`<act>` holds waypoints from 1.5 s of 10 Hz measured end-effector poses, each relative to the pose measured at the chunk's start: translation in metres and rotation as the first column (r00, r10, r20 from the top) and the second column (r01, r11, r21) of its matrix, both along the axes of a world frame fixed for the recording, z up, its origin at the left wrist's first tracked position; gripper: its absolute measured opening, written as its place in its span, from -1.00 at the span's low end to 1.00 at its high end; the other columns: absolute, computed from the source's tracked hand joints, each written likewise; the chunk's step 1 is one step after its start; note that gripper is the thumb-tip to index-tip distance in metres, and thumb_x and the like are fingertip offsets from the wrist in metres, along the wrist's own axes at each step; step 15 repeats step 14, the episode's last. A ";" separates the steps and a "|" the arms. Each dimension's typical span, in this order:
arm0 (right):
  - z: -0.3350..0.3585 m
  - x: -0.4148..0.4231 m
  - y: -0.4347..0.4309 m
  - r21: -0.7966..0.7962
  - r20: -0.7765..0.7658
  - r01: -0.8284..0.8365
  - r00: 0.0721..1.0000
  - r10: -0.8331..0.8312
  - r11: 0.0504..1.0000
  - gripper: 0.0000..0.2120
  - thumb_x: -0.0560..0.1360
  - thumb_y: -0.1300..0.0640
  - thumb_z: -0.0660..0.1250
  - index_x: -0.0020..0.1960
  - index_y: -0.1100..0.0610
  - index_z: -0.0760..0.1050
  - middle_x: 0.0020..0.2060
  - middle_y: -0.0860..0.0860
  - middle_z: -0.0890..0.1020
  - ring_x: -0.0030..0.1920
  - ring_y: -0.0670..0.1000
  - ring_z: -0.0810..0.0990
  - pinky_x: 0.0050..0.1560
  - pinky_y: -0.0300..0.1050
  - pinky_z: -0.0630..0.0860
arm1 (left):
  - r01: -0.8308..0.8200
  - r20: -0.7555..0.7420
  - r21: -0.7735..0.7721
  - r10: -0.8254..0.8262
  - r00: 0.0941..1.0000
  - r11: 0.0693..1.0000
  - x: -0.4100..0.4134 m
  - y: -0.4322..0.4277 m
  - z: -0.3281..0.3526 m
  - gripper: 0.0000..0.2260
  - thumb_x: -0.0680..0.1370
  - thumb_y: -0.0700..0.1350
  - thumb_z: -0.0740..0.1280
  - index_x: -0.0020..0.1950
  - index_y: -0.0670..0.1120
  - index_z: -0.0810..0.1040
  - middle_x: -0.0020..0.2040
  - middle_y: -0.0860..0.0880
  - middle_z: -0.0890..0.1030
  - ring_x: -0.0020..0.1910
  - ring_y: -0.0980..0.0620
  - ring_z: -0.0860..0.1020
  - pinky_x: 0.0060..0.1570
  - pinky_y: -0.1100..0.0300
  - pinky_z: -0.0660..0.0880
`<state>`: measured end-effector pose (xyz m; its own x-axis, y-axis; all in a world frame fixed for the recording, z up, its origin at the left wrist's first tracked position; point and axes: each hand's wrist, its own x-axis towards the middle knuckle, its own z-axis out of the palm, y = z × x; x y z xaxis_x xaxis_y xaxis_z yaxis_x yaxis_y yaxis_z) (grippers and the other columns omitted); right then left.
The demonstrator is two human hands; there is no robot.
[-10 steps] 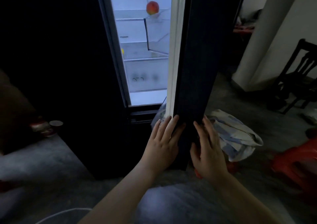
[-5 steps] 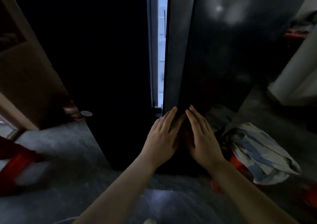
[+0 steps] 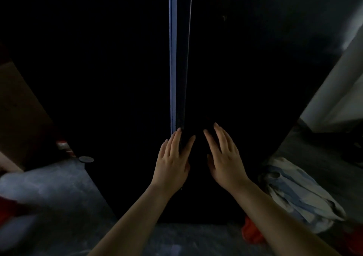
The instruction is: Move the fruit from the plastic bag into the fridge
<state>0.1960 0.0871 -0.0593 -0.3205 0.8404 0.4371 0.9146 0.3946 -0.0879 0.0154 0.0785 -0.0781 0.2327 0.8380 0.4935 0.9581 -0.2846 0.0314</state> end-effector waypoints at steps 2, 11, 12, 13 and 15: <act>0.000 -0.009 0.026 0.022 0.027 0.014 1.000 -0.015 1.000 -0.34 0.49 0.09 0.29 0.52 0.14 0.12 0.51 0.14 0.08 0.50 0.11 0.09 0.42 -0.01 0.15 | 0.000 -0.022 0.016 0.001 1.000 1.000 -0.010 0.032 -0.004 -0.38 0.48 0.01 0.25 0.52 -0.05 0.18 0.48 -0.22 0.14 0.46 -0.19 0.13 0.40 -0.12 0.17; 0.049 -0.029 0.052 -0.088 0.112 0.002 0.994 0.008 0.996 -0.29 0.53 -0.04 0.20 0.54 0.15 -0.05 0.53 0.11 -0.03 0.53 0.09 -0.01 0.47 -0.02 0.08 | -0.052 -0.052 -0.082 0.048 0.997 0.995 -0.023 0.065 0.061 -0.39 0.57 0.09 0.18 0.55 0.02 0.01 0.53 -0.06 0.07 0.50 -0.08 0.07 0.43 0.01 0.10; 0.072 -0.024 0.033 -0.043 0.088 -0.057 0.994 0.061 0.997 -0.32 0.55 -0.03 0.19 0.54 0.14 -0.03 0.53 0.10 0.00 0.52 0.08 0.01 0.46 -0.03 0.09 | -0.072 -0.024 -0.025 0.072 0.997 0.997 -0.020 0.039 0.089 -0.41 0.56 0.09 0.20 0.54 0.01 0.08 0.52 -0.05 0.12 0.49 -0.06 0.11 0.42 0.03 0.12; 0.092 -0.021 0.008 -0.001 0.040 -0.125 0.991 0.125 0.992 -0.34 0.56 -0.01 0.20 0.54 0.11 -0.04 0.53 0.07 -0.01 0.52 0.05 0.01 0.46 -0.08 0.04 | -0.088 0.002 0.020 0.088 0.996 0.996 -0.016 0.008 0.114 -0.42 0.57 0.12 0.17 0.53 0.01 0.08 0.53 -0.03 0.10 0.50 -0.04 0.09 0.43 0.05 0.09; 0.115 -0.013 -0.016 0.040 0.026 -0.165 0.986 0.164 0.986 -0.35 0.56 0.01 0.22 0.53 0.11 0.00 0.53 0.05 0.02 0.52 0.05 0.03 0.46 -0.08 0.06 | -0.107 0.014 0.050 0.107 0.994 0.993 -0.008 -0.024 0.138 -0.44 0.57 0.13 0.14 0.53 0.02 0.10 0.53 -0.01 0.11 0.50 -0.02 0.08 0.43 0.07 0.07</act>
